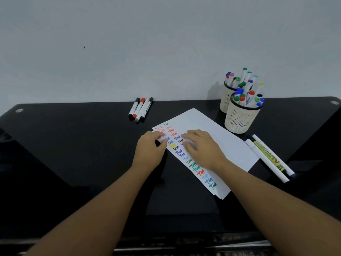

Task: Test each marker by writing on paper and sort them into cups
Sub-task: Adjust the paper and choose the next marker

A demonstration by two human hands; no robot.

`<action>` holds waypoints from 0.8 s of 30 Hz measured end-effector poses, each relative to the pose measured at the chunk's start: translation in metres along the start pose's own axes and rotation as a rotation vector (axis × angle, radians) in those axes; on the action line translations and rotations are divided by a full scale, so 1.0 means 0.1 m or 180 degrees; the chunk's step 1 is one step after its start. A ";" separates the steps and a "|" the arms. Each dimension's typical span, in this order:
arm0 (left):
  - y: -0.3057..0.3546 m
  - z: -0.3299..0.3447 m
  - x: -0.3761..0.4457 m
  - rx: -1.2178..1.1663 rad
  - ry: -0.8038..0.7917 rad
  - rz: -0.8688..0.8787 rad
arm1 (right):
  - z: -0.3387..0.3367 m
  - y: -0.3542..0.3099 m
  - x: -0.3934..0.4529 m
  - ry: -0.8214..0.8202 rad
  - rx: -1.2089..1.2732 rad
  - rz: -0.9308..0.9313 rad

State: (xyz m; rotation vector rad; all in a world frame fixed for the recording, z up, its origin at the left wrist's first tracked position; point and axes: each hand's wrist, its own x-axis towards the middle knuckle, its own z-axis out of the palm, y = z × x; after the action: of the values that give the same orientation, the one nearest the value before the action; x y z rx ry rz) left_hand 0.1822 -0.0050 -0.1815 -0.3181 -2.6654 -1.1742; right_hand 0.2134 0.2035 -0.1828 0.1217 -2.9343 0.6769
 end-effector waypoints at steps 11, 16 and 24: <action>-0.22 -0.15 0.96 0.1920 0.0224 -0.0483 | 0.02 0.01 0.02 0.0006 0.0024 0.0079; -0.33 -0.08 1.00 0.1882 0.0286 -0.0450 | 0.02 0.00 0.02 0.0014 0.0018 0.0068; -0.28 -0.05 1.11 0.1858 0.0421 -0.0688 | 0.01 0.00 0.03 0.0012 0.0037 0.0055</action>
State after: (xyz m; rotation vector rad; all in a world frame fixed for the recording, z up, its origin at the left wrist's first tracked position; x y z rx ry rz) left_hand 0.0692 -0.0146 -0.1670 0.1431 -2.8136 -0.3948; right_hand 0.2107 0.2031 -0.1836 0.0964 -2.9316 0.6959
